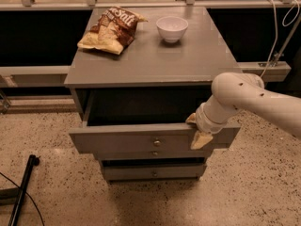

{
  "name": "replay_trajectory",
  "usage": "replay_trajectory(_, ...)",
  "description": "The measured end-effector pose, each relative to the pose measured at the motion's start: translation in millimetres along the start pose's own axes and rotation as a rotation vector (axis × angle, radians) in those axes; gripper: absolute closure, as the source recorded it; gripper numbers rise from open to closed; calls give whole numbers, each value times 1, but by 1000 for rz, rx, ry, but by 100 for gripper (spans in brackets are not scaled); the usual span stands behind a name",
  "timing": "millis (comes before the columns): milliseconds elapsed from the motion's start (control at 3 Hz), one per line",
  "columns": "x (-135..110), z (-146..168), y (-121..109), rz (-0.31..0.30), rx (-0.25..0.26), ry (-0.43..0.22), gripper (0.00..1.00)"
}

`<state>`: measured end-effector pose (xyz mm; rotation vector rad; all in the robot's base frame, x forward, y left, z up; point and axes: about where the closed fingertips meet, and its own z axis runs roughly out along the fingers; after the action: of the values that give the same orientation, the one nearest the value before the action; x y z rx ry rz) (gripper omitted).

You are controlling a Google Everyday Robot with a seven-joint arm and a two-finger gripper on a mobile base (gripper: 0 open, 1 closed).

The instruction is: Open top drawer

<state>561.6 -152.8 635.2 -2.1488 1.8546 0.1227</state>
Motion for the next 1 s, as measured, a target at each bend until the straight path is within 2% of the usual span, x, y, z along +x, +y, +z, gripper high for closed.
replay_trajectory(333, -1, -4, -1, 0, 0, 0, 40)
replay_trajectory(667, -13, -23, 16, -111, 1, -50, 15)
replay_trajectory(1000, -11, -19, 15, -147, -2, -43, 0)
